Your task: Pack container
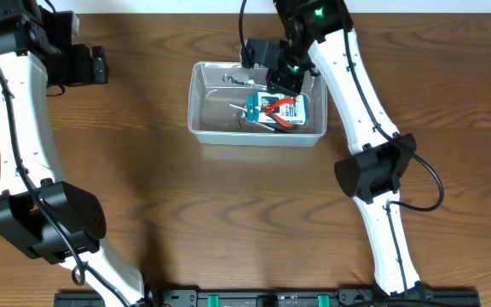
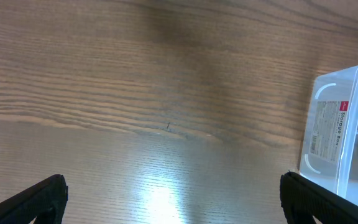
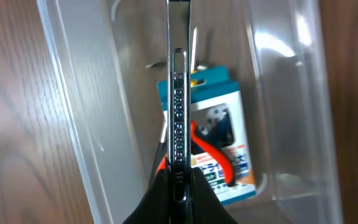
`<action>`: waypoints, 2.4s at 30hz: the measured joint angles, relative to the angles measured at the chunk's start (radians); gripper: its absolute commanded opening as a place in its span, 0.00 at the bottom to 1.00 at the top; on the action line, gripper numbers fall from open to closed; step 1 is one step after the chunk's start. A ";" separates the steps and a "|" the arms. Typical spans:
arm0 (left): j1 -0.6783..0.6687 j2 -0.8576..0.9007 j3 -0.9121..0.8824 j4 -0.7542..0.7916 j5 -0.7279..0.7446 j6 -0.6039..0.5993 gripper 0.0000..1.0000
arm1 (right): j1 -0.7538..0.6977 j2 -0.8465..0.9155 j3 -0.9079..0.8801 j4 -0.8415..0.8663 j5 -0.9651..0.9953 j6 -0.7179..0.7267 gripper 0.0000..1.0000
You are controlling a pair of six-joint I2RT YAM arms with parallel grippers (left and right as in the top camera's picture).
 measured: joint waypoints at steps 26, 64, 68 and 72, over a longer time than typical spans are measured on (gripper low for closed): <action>0.000 0.000 0.000 0.000 0.000 0.000 0.98 | -0.021 0.000 -0.186 0.127 0.002 -0.011 0.16; 0.000 0.000 0.000 0.000 0.000 0.000 0.98 | -0.204 -0.527 -0.006 -0.024 0.212 0.572 0.99; 0.000 0.000 0.000 0.000 0.000 0.000 0.98 | -0.266 -0.574 -0.007 -0.066 0.280 0.667 0.99; 0.000 0.000 0.000 0.000 0.000 0.000 0.98 | -0.275 -0.631 -0.025 -0.066 0.347 0.751 0.99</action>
